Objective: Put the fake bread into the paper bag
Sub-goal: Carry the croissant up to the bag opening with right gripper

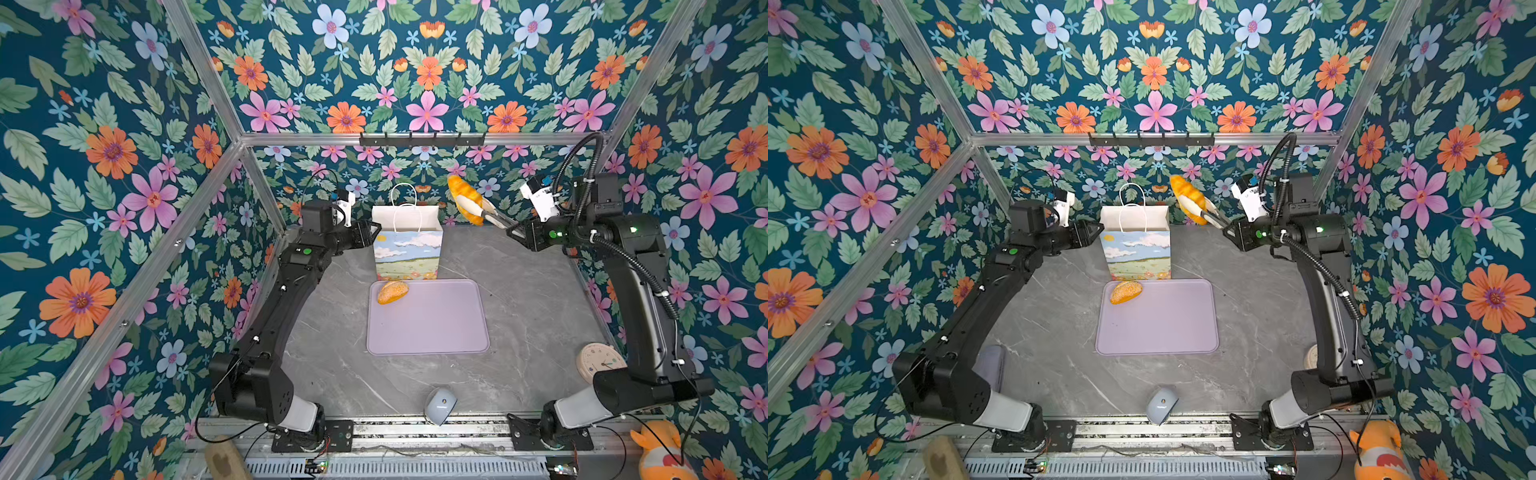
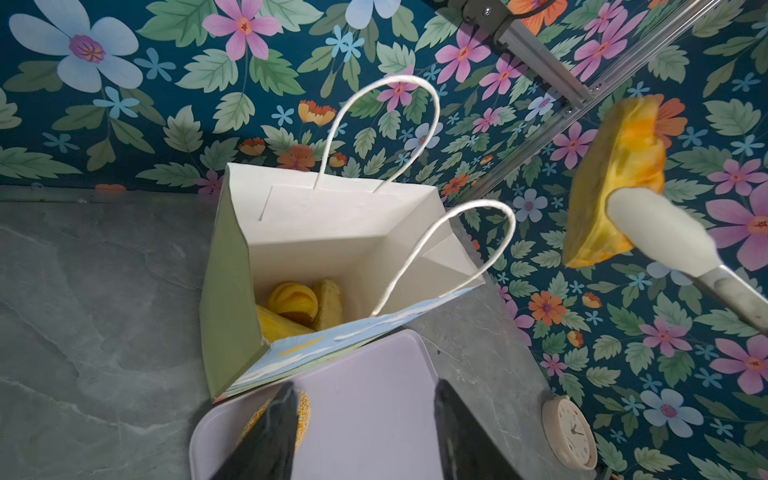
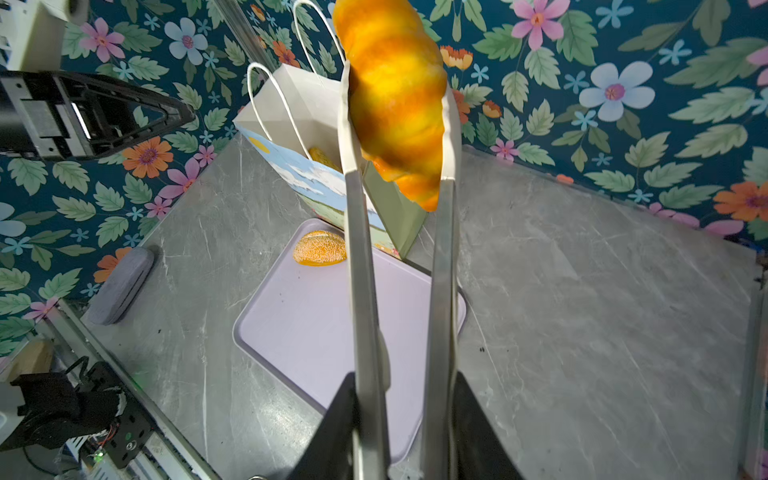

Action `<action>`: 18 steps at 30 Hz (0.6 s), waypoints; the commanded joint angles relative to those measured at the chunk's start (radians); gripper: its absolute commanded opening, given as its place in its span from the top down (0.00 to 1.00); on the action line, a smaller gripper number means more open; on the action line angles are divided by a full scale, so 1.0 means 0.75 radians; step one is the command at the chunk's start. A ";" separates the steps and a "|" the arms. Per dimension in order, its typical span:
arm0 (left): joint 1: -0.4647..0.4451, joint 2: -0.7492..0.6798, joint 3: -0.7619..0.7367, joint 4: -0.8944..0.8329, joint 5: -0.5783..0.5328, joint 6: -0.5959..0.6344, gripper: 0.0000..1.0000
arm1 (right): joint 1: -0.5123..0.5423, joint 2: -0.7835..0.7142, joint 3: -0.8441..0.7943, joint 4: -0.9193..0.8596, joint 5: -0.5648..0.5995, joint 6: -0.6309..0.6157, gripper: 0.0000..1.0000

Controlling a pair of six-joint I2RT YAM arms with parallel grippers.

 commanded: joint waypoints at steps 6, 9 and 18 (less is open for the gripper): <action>0.006 0.031 0.039 0.042 0.024 0.003 0.46 | -0.002 0.116 0.113 0.102 -0.269 -0.204 0.69; 0.004 0.043 0.046 0.045 0.019 -0.010 0.46 | -0.002 0.202 0.195 0.080 -0.280 -0.235 0.69; 0.009 0.076 0.103 -0.006 0.007 -0.011 0.46 | -0.002 0.350 0.360 0.051 -0.348 -0.292 0.69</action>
